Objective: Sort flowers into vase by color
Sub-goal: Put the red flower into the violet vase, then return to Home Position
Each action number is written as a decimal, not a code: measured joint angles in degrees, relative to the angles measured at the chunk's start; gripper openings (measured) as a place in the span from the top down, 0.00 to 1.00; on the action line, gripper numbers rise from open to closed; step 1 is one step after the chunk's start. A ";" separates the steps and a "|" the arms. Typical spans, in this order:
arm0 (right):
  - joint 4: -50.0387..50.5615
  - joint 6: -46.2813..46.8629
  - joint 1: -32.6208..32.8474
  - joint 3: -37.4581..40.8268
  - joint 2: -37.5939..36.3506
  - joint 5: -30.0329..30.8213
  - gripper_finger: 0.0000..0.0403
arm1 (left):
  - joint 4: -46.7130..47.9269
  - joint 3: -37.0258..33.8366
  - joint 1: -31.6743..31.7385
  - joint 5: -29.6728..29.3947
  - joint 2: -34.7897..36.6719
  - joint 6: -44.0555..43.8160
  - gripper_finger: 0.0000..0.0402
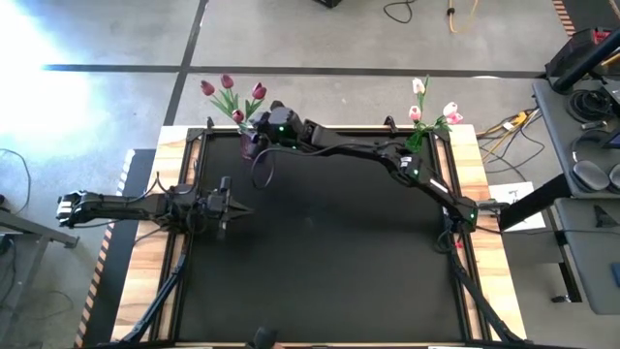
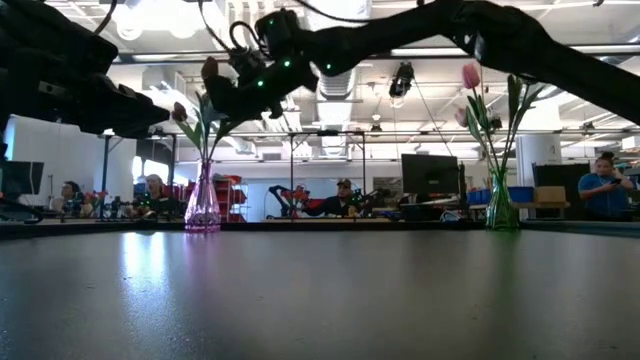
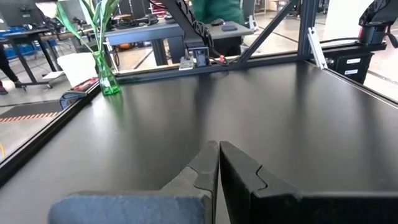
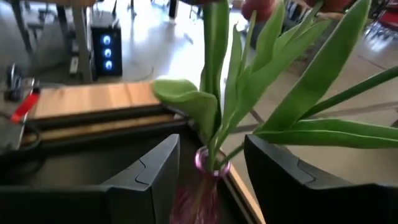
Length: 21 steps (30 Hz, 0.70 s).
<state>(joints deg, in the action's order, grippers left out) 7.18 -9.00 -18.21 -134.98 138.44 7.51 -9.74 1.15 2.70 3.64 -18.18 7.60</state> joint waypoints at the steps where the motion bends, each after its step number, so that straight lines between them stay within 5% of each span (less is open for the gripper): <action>1: 1.38 -0.45 0.10 -0.02 -0.47 0.02 0.57 | -0.04 0.00 0.00 0.00 0.05 0.00 1.00; 10: 12.95 -4.13 1.38 0.00 -2.66 0.09 0.60 | -0.63 0.00 0.00 0.00 0.60 0.02 1.00; 18: 17.54 -7.97 3.78 0.57 -2.83 0.12 0.93 | -0.58 0.00 0.01 0.00 0.92 0.07 1.00; 21: 17.47 -8.58 4.75 1.02 -3.03 -0.04 0.96 | -0.55 0.00 0.04 0.00 0.93 0.07 1.00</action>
<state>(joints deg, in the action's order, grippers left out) 24.64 -17.58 -13.46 -133.96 135.41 7.46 -10.28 1.15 2.74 3.64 -17.25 7.66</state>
